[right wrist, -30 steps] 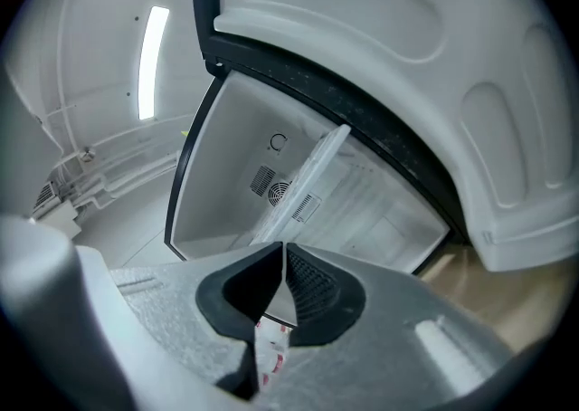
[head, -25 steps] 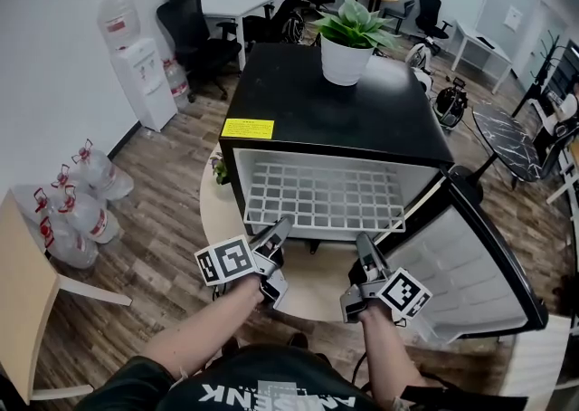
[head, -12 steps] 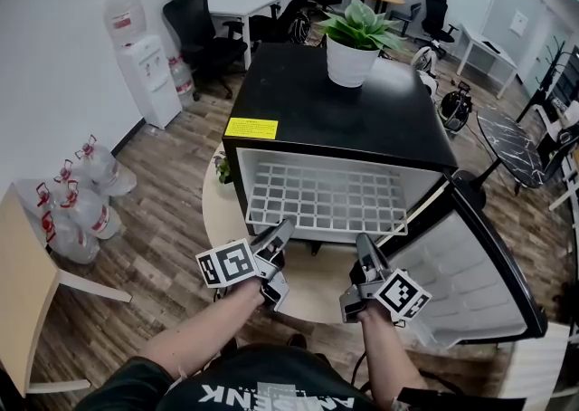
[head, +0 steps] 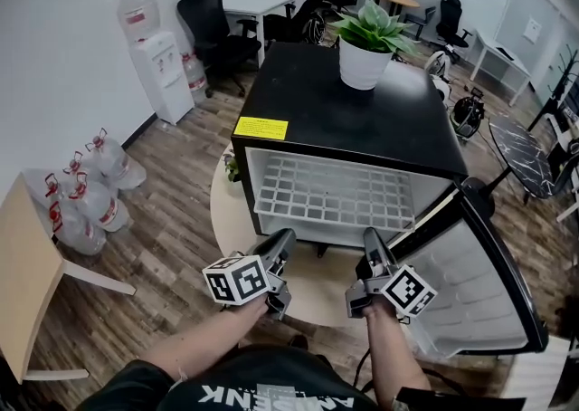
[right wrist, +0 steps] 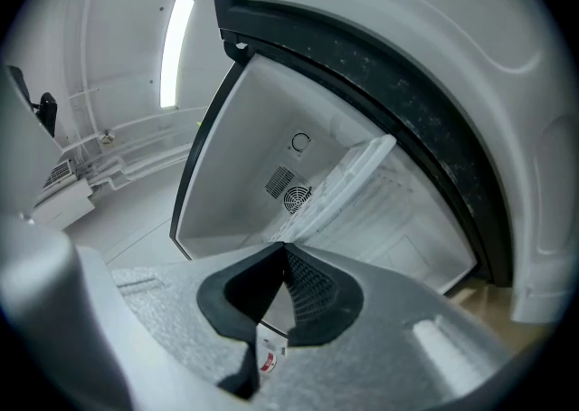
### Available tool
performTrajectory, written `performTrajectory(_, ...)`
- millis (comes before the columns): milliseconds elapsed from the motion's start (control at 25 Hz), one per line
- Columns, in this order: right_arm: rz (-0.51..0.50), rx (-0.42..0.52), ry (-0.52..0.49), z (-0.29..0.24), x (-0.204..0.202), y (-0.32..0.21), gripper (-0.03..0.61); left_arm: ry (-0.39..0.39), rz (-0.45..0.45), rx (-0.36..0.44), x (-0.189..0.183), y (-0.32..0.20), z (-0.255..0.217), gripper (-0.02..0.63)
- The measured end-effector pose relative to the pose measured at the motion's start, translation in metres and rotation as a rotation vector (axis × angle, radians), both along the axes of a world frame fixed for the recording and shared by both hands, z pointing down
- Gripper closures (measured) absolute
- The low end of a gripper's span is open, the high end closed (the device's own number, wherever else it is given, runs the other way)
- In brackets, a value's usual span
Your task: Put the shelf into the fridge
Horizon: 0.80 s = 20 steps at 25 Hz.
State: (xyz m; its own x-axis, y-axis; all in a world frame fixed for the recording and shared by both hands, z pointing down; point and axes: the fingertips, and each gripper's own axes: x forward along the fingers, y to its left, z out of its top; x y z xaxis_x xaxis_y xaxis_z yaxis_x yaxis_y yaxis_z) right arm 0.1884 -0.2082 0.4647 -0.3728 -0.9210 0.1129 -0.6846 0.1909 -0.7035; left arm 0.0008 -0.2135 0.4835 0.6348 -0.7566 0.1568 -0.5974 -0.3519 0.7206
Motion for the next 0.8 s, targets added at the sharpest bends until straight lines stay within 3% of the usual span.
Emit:
performTrajectory(160, -0.031, 0.012, -0.136, 0.002, -0.011, -0.006, 0.572, -0.065, -0.022, 0.066, -0.002, -0.016, -0.012, 0.575)
performTrajectory(480, -0.033, 0.002, -0.017, 0.002, -0.002, -0.014, 0.572, -0.160, -0.060, 0.107, -0.001, -0.031, -0.011, 0.580)
performTrajectory(640, -0.054, 0.010, -0.136, 0.002, -0.012, -0.019, 0.572, -0.177, -0.073, 0.112, -0.001, -0.036, -0.011, 0.578)
performTrajectory(800, -0.053, 0.008, -0.078, 0.001, -0.008, -0.024, 0.572, -0.202, -0.068, 0.123, -0.001, -0.042, -0.011, 0.591)
